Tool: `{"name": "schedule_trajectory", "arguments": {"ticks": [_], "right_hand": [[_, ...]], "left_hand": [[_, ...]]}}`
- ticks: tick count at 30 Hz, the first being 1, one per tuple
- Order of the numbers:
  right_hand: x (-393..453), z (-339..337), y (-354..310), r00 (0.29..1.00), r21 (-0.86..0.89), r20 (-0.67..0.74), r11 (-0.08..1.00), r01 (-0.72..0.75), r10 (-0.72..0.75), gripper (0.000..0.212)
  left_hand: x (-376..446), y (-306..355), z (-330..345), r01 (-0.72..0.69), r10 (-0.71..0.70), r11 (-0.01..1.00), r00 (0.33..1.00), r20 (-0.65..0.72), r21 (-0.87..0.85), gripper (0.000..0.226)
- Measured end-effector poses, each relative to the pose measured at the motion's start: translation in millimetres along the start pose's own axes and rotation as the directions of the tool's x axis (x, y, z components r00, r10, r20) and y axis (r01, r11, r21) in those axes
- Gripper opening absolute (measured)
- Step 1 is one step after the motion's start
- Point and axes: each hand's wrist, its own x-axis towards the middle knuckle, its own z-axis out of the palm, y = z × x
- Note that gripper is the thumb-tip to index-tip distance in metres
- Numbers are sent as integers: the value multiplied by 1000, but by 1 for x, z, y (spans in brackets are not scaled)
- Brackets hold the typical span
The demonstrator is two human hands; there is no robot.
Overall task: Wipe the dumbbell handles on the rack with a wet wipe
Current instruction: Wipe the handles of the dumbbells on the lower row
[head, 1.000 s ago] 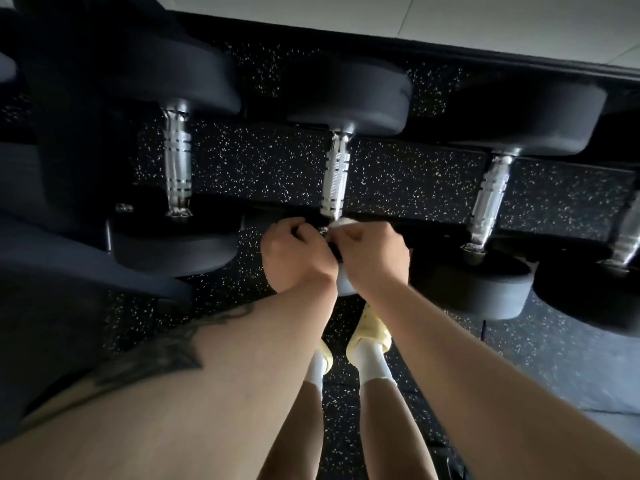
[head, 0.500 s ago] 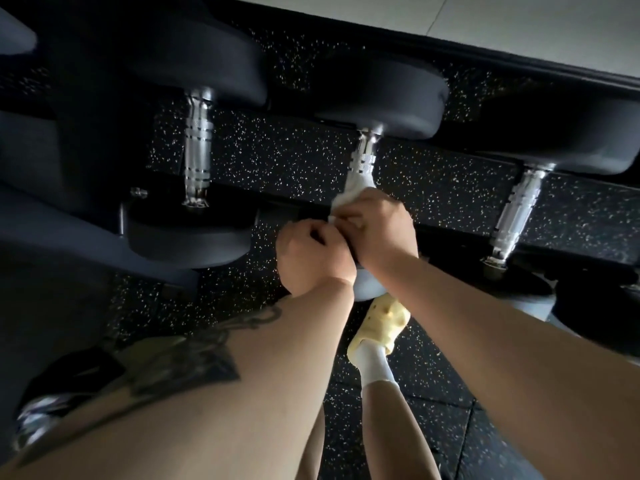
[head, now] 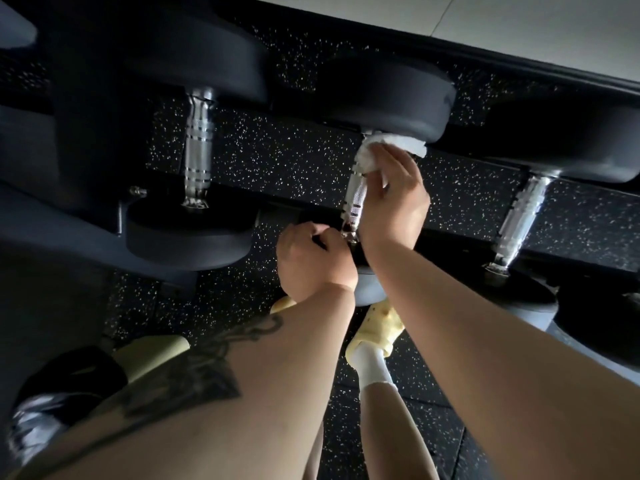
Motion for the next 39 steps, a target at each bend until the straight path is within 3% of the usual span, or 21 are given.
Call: {"name": "schedule_trajectory", "arguments": {"ticks": [1, 2, 4, 5, 7, 8, 9, 11, 14, 16, 18, 21, 22, 23, 25, 27, 29, 33, 39], "right_hand": [[3, -2, 4, 998, -19, 28, 998, -62, 62, 12], [6, -1, 6, 986, -36, 55, 987, -158, 160, 24], [14, -3, 4, 881, 131, 151, 874, -468, 449, 39], [22, -2, 0, 757, 287, 285, 701, -653, 588, 36], [39, 0, -7, 530, 494, 631, 233, -838, 567, 31], [50, -1, -7, 484, 512, 708, 99, -853, 514, 32], [58, -3, -9, 467, 515, 734, 44, -856, 493, 35], [61, -2, -8, 496, 496, 720, 139, -857, 486, 37], [44, -3, 9, 624, 351, 592, 534, -769, 510, 29], [38, -13, 14, 681, 298, 529, 641, -708, 506, 26], [42, -18, 13, 710, 365, 503, 624, -691, 493, 25], [55, -12, 2, 584, 403, 610, 426, -810, 535, 25], [56, -6, -3, 570, 401, 596, 404, -822, 566, 24], [55, 0, -7, 576, 381, 556, 431, -818, 599, 23], [39, 1, -13, 707, 249, 363, 668, -701, 607, 32], [16, -4, -15, 890, 231, 134, 859, -456, 436, 27], [4, -8, -21, 942, 245, 58, 910, -335, 331, 10], [23, 7, -29, 882, 219, -17, 863, -455, 470, 11], [41, 27, -33, 839, 172, -57, 834, -525, 540, 37]], "left_hand": [[0, 0, 0, -5, 5, 1000, 1000, 1, -7, 39], [0, -1, 0, -9, 9, 1000, 1000, -2, -15, 40], [0, -1, 1, -9, 9, 1000, 1000, 1, -19, 41], [0, -1, 2, -6, 6, 1000, 1000, -2, -19, 41], [0, 0, 2, -4, 4, 1000, 1000, -8, -14, 41], [0, 0, 2, -4, 4, 1000, 1000, -6, -9, 41], [-1, 1, 2, -4, 4, 1000, 1000, -5, -6, 41], [0, 1, 2, -4, 4, 1000, 1000, -6, -4, 41], [0, -1, 2, -25, 25, 1000, 1000, -9, -1, 42], [-1, -1, 2, -29, 29, 1000, 1000, -10, 1, 41], [-1, 0, 1, -30, 30, 1000, 1000, -7, 9, 41], [-2, 1, 1, -23, 23, 1000, 1000, -2, 9, 40], [-2, 1, 1, -18, 18, 1000, 1000, -1, 3, 39], [-2, 2, 1, -15, 15, 1000, 1000, -5, -4, 38], [-1, 0, 0, -19, 19, 1000, 1000, -14, -8, 38], [-1, 0, 1, -29, 29, 1000, 1000, -10, 0, 41], [-2, 1, 1, -22, 22, 1000, 1000, -9, 2, 42], [-3, 5, -1, -3, 3, 1000, 1000, -12, -24, 39], [0, 2, -1, -7, 6, 1000, 1000, -7, -23, 40]]}}
